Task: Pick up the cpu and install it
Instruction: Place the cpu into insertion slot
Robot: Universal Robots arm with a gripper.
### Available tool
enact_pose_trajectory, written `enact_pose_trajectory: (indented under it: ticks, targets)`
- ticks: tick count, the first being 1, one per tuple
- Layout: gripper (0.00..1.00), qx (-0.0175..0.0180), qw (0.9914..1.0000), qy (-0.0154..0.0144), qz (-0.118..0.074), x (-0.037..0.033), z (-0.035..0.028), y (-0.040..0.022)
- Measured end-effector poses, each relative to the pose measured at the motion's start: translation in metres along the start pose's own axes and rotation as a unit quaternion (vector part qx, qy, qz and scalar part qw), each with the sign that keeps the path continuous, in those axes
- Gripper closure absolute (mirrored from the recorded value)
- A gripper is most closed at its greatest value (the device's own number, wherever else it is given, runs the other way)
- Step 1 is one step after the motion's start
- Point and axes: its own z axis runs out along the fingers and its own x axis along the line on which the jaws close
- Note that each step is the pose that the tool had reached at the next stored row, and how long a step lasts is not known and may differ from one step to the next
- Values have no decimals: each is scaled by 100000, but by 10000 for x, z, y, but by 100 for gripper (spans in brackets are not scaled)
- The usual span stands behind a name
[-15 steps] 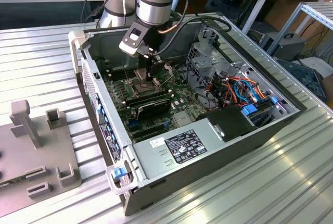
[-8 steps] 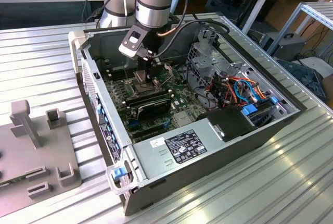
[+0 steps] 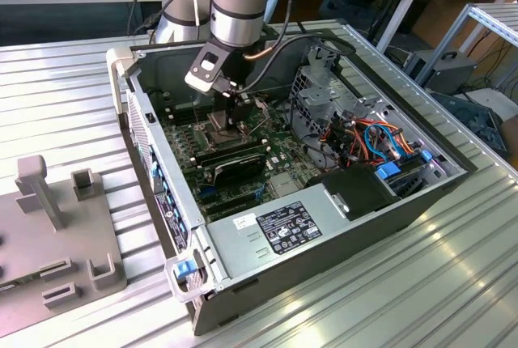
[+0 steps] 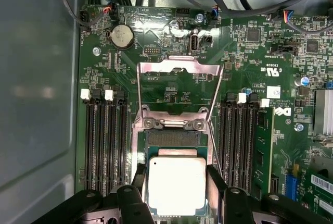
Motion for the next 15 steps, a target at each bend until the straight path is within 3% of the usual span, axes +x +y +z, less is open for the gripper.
enact_pose_trajectory:
  ticks: [15]
  targets:
    - [45, 1, 100000, -1, 16, 36, 128, -1]
